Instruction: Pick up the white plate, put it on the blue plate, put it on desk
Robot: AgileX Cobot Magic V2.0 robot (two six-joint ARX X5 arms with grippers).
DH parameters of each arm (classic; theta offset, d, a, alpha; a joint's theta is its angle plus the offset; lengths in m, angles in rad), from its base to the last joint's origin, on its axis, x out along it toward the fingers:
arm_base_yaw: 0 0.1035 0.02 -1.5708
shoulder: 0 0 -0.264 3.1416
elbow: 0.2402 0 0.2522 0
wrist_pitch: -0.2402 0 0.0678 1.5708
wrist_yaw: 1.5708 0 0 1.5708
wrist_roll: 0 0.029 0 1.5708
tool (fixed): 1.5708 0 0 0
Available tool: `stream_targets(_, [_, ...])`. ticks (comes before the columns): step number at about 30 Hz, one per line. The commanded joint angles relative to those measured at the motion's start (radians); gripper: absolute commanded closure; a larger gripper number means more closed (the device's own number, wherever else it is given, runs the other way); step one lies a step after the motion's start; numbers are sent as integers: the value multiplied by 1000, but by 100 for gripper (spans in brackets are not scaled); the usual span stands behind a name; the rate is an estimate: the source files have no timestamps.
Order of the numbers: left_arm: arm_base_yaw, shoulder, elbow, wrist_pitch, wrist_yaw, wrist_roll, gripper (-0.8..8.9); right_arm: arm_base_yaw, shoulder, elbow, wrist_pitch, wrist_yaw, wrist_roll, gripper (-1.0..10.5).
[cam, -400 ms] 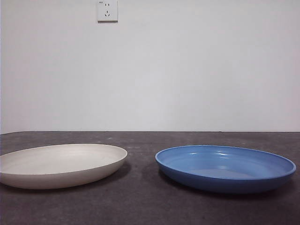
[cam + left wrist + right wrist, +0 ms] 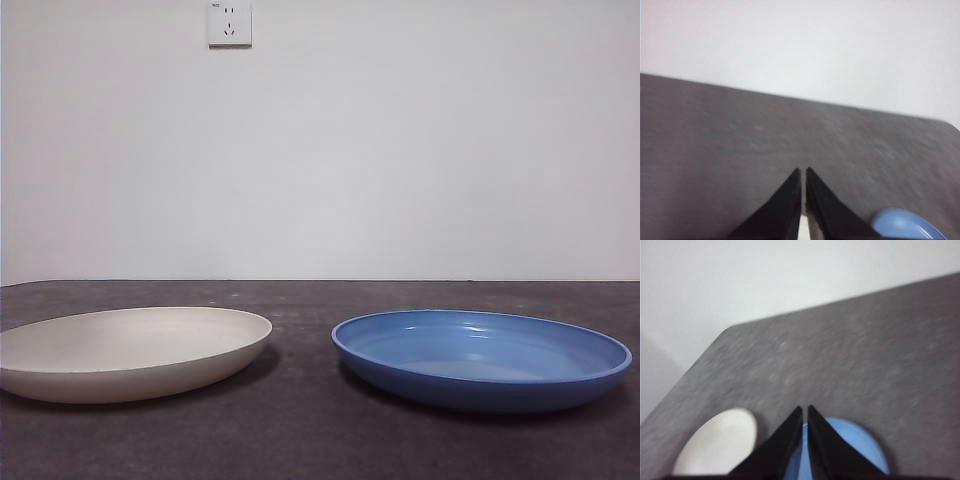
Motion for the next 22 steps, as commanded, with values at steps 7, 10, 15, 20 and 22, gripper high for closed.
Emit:
stream_targets(7, [-27, 87, 26, -84, 189, 14, 794, 63, 121, 101, -100, -171, -82, 934])
stream_targets(10, [-37, 99, 26, -103, 197, 16, 794, 78, 124, 101, -100, -171, -92, 933])
stream_targets(15, [-44, 99, 26, -104, 197, 16, 704, 82, 122, 101, -100, -159, -101, 932])
stream_targets(20, [-44, 99, 26, -104, 197, 17, 350, 82, 123, 101, -100, -160, -101, 740])
stream_targets(22, [-44, 99, 26, -101, 197, 20, 291, 82, 123, 101, -100, -160, -100, 557])
